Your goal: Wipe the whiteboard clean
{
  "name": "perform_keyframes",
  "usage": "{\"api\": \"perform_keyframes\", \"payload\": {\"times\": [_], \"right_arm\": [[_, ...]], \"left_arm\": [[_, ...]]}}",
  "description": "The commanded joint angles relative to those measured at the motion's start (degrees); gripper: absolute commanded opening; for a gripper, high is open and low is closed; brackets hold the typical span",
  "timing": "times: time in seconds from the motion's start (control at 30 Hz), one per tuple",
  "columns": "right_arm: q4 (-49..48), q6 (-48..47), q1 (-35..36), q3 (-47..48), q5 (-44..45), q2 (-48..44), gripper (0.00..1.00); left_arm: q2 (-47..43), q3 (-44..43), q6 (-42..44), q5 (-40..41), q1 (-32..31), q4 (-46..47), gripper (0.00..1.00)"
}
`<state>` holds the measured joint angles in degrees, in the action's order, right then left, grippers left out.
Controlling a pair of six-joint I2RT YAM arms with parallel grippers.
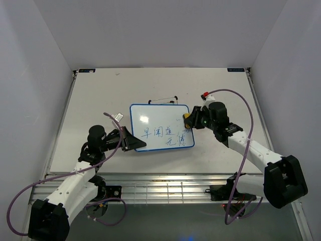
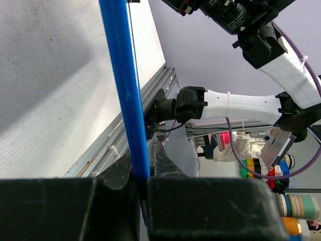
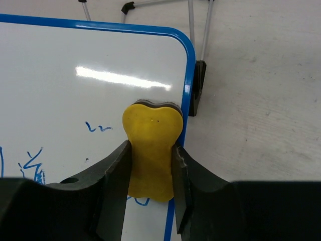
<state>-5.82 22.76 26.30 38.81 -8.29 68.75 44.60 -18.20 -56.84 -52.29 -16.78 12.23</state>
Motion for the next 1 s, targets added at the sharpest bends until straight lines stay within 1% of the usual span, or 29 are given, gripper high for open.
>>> {"api": "perform_keyframes", "payload": {"times": [0.0, 0.1, 0.17, 0.3, 0.4, 0.43, 0.47, 0.53, 0.7, 0.77, 0.83, 0.9, 0.97], "right_arm": [[9.6, -3.9, -0.3, 1.7, 0.7, 3.1, 0.2], [8.4, -3.3, -0.2, 2.3, -0.2, 2.9, 0.2], [7.1, -2.7, 0.3, 2.2, -2.4, 2.2, 0.19], [4.0, -2.0, 4.4, 3.3, -3.2, 2.5, 0.19], [4.9, -2.2, 7.9, 6.6, -1.2, 4.7, 0.18], [5.7, -2.5, 8.7, 8.7, -0.3, 5.3, 0.22], [7.6, -2.5, 9.1, 9.4, 0.9, 6.6, 0.25], [7.9, -2.3, 9.5, 10.1, 1.3, 7.1, 0.3], [9.8, -2.7, 9.5, 9.4, 3.6, 5.7, 0.38], [10.7, -3.0, 9.4, 8.4, 4.8, 3.9, 0.37], [11.4, -3.8, 9.4, 8.0, 5.4, 2.6, 0.33], [12.7, -4.8, 9.2, 7.3, 7.6, 2.3, 0.31], [12.7, -5.4, 8.0, 6.3, 8.0, 1.8, 0.31]], "left_arm": [[-3.2, -2.7, 0.0, -13.6, -2.0, 19.9, 0.0], [-1.9, -2.4, -0.2, -13.9, -2.3, 19.9, 0.0], [-1.6, -2.2, -0.3, -13.5, -2.7, 20.2, 0.0], [-1.3, -2.5, -0.3, -12.5, -4.0, 20.7, 0.0], [-0.7, -3.0, -0.5, -11.8, -5.3, 21.1, 0.0], [-0.5, -3.1, -0.5, -11.6, -5.9, 21.1, 0.0], [-0.6, -3.2, -0.5, -11.5, -6.0, 21.2, 0.0], [-0.6, -3.3, -0.5, -11.3, -6.1, 21.2, 0.0], [-0.4, -3.0, -0.6, -10.5, -6.1, 21.3, 0.0], [0.1, -2.6, -0.7, -10.5, -6.1, 21.2, 0.0], [0.7, -2.5, -0.7, -10.2, -6.1, 21.3, 0.0], [0.7, -2.3, -0.9, -10.1, -6.2, 21.3, 0.0], [0.2, -2.3, -1.0, -10.0, -6.2, 21.3, 0.0]]}}
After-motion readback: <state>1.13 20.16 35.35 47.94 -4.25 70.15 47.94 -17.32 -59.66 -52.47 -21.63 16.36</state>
